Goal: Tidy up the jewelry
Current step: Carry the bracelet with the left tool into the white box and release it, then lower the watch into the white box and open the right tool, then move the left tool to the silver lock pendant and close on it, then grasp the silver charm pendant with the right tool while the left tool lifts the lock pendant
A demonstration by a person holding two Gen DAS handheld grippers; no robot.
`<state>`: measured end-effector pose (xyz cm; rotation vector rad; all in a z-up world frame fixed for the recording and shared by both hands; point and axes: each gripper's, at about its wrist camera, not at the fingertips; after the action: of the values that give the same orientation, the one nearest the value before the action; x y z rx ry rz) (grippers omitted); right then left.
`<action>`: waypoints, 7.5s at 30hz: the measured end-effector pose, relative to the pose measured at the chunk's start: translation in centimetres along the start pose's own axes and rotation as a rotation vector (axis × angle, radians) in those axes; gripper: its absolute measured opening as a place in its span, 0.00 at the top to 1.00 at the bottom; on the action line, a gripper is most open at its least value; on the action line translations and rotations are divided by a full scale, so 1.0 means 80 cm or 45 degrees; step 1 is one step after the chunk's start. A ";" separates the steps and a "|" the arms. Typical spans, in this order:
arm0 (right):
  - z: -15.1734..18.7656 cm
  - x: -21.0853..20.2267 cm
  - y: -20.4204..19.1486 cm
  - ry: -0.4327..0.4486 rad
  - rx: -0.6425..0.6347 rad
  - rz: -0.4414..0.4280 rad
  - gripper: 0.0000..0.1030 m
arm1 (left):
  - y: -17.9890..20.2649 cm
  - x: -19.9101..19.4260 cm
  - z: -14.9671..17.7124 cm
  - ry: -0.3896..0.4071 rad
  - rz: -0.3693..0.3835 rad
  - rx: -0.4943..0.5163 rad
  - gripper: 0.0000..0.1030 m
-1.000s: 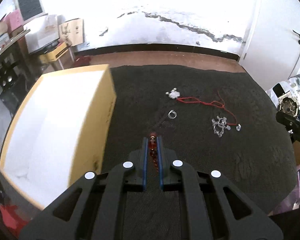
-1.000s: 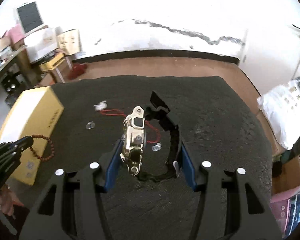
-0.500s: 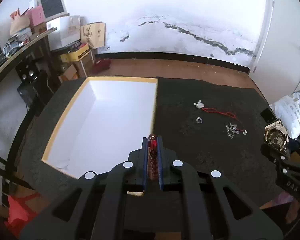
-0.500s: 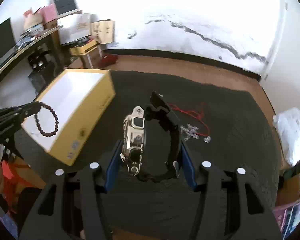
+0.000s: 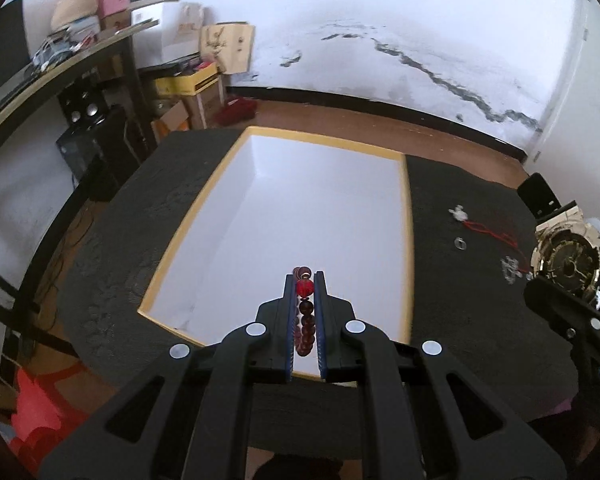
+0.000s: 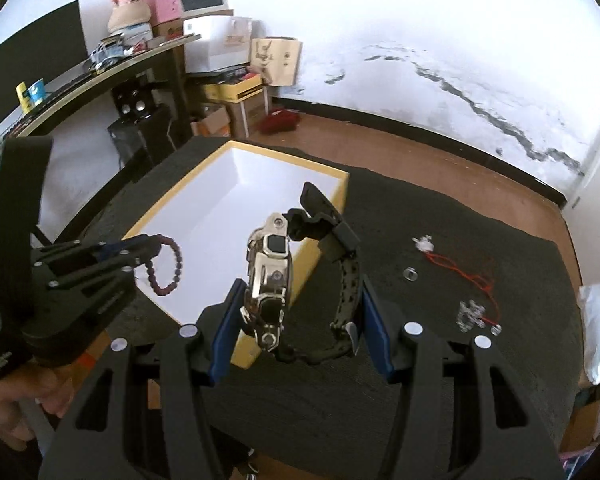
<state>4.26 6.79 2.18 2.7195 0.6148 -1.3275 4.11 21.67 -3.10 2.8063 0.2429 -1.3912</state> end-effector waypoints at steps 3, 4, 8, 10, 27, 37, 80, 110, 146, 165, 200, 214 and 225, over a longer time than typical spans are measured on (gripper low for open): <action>-0.007 0.023 -0.018 -0.032 -0.017 -0.009 0.48 | -0.017 0.019 -0.001 -0.018 -0.013 -0.031 0.92; -0.008 0.030 -0.023 -0.040 -0.024 -0.006 0.48 | -0.021 0.024 -0.001 -0.021 -0.024 -0.034 0.92; -0.011 0.057 -0.033 -0.075 -0.044 0.010 0.48 | -0.037 0.048 0.001 -0.040 -0.064 -0.056 0.92; -0.015 0.069 -0.038 -0.090 -0.044 0.018 0.48 | -0.045 0.063 0.004 -0.060 -0.044 -0.082 0.92; -0.024 0.110 -0.050 -0.126 -0.058 0.121 0.48 | -0.047 0.140 0.023 -0.104 0.042 -0.089 0.92; -0.028 0.101 -0.051 -0.105 -0.041 0.136 0.47 | -0.047 0.123 0.017 -0.059 0.006 -0.062 0.10; -0.079 0.299 -0.083 -0.460 0.061 0.159 0.35 | -0.099 0.117 0.024 -0.104 -0.014 -0.055 0.10; 0.100 -0.061 0.307 0.023 0.383 0.384 0.08 | 0.163 0.018 -0.018 0.005 0.375 0.152 0.07; 0.087 0.052 0.423 0.005 0.545 0.310 0.08 | 0.345 0.211 -0.071 -0.042 0.294 0.390 0.07; 0.082 0.078 0.419 -0.053 0.550 0.268 0.08 | 0.362 0.315 -0.129 -0.053 0.251 0.431 0.07; 0.082 0.086 0.445 -0.074 0.619 0.255 0.08 | 0.379 0.282 -0.118 0.022 0.205 0.501 0.69; 0.092 0.156 0.426 -0.225 0.469 0.275 0.08 | 0.323 0.115 -0.151 0.137 0.326 0.400 0.70; 0.106 0.203 0.471 -0.252 0.428 0.325 0.14 | 0.307 0.099 -0.149 0.139 0.411 0.419 0.70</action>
<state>20.93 -24.36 -20.31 2.7333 0.0258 -1.7303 21.66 -0.67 -3.79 2.9942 -0.4625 -1.3067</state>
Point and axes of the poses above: each gripper's, at about its wrist camera, not at the fingertips, and x roughly the way its jaws point, y to its right, z to its underside, and after that the axes turned 10 degrees about x, right-handed
